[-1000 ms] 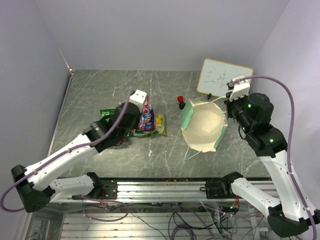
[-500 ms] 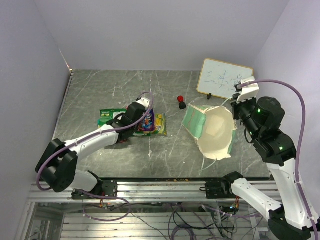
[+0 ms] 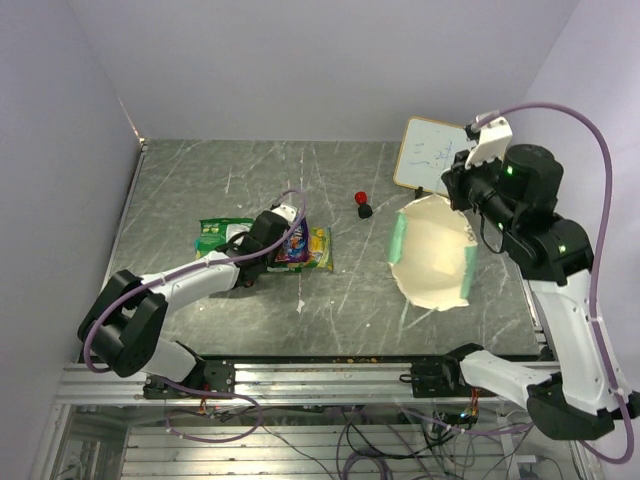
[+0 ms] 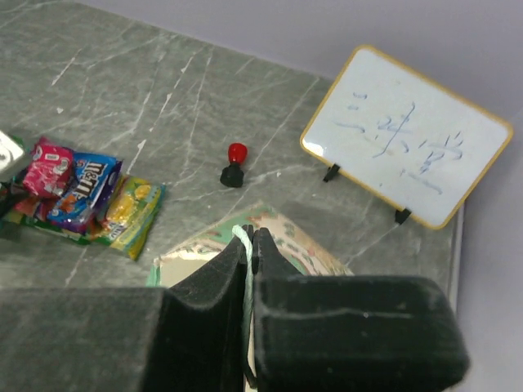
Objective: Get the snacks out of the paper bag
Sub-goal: Place the snack at the center of the board.
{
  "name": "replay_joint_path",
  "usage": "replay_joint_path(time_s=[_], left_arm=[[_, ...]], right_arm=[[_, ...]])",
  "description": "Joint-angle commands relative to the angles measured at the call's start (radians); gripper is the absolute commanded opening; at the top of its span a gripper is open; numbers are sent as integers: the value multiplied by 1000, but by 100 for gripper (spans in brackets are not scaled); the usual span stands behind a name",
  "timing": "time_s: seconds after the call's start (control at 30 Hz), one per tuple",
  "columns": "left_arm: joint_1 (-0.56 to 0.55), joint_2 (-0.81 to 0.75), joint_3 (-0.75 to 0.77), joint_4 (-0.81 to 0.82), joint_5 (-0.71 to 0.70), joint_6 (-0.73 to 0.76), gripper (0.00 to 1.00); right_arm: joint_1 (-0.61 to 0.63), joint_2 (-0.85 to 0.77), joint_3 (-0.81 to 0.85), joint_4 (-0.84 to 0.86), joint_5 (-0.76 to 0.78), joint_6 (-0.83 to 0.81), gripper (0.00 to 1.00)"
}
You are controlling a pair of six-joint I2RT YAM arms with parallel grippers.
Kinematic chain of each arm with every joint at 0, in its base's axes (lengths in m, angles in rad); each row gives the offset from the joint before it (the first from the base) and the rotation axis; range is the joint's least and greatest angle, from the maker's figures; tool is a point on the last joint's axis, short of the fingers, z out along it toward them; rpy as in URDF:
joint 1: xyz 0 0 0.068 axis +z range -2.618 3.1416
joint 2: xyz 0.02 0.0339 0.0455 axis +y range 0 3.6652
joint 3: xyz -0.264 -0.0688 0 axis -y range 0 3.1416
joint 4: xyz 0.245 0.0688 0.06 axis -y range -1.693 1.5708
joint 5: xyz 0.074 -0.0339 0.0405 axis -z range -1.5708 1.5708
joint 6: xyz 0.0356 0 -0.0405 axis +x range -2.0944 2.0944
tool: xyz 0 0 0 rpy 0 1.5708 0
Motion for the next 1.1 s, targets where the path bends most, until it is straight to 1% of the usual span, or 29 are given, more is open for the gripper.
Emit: replay_joint_path(time_s=[0.0,0.07,0.2,0.23,0.37,0.43,0.5,0.57,0.63,0.67,0.7,0.73,0.8,0.9,0.93,1.0,1.07], left_arm=[[16,21,62,-96,18,-38,14],[17,23,71,-117,46,-55,15],[16,2,73,-156,65,-93,21],[17,-4,78,-171,69,-99,23],[16,-46,107,-228,68,-106,42],[16,-70,127,-258,63,-106,50],[16,-97,151,-286,65,-107,55],[16,-127,183,-319,73,-113,58],[16,-149,217,-354,85,-126,60],[16,-159,235,-367,98,-134,61],[16,-168,256,-378,111,-142,63],[16,-177,276,-386,127,-154,65],[17,-190,313,-394,153,-166,71],[16,-205,382,-414,171,-180,75],[16,-210,401,-423,171,-184,75],[17,-220,432,-437,178,-187,75],[16,-219,482,-465,184,-189,75]], right_arm=[[0,60,112,-99,104,217,0],[0,98,163,-146,143,280,0],[0,126,210,-195,151,343,0],[1,126,215,-200,146,357,0],[0,153,266,-280,146,466,0],[0,180,287,-316,118,526,0],[-1,208,286,-330,90,593,0],[0,235,284,-335,85,631,0],[-10,257,276,-355,161,674,0],[-33,269,272,-373,210,689,0],[-65,275,246,-381,248,687,0],[-108,272,212,-374,259,652,0],[-233,261,142,-358,231,577,0],[-383,222,81,-350,197,461,0],[-402,201,69,-347,214,438,0],[-402,167,43,-355,261,423,0],[-417,127,-53,-375,305,435,0]])
